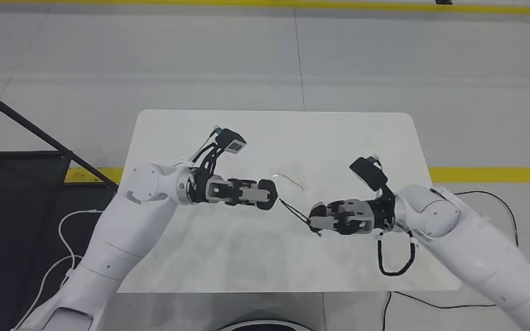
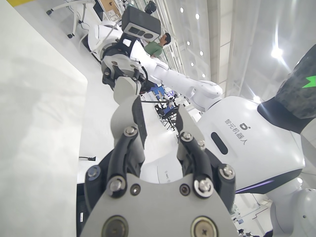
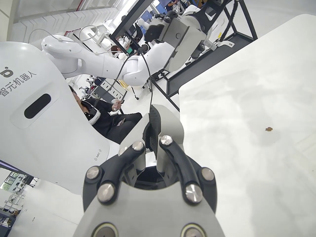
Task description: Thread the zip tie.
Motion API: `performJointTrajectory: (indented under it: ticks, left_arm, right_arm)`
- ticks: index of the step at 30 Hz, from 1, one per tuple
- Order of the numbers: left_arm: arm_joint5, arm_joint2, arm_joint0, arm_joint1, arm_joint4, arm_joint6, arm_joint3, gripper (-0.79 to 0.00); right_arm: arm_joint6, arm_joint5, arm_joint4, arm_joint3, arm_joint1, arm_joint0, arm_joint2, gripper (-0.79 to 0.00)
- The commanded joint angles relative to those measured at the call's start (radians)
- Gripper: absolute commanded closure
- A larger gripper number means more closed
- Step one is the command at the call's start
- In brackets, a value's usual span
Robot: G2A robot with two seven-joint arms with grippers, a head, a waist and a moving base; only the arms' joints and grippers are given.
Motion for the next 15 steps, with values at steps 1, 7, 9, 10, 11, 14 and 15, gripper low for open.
performJointTrajectory:
  ticks: [1,7,9,10,11,14,15]
  left_arm:
    - [-0.001,0.001,0.0,0.0,0.0,0.001,-0.001,-0.434]
    - [-0.003,0.008,-0.003,0.0,0.002,0.003,0.003,-0.366]
    - [-0.004,0.01,-0.005,0.0,0.002,0.004,0.005,-0.329]
    - [-0.004,0.01,-0.006,0.0,0.002,0.004,0.005,-0.323]
    - [-0.004,0.011,-0.006,0.0,0.0,0.004,0.007,-0.314]
    - [-0.005,0.012,-0.009,-0.001,-0.003,0.005,0.011,-0.308]
    - [-0.006,0.012,-0.009,-0.001,-0.002,0.006,0.012,-0.305]
  right_arm:
    - [0.0,0.0,0.003,0.01,-0.005,0.013,-0.013,0.0]
    - [0.0,0.0,0.014,0.038,-0.019,0.049,-0.05,0.0]
    - [0.0,0.0,0.021,0.044,-0.023,0.058,-0.058,0.0]
    - [0.0,0.0,0.021,0.047,-0.024,0.061,-0.063,0.0]
    - [0.0,0.0,0.022,0.049,-0.026,0.065,-0.067,0.0]
    - [0.0,0.0,0.025,0.054,-0.029,0.075,-0.079,0.0]
    - [0.0,0.0,0.025,0.056,-0.03,0.078,-0.084,0.0]
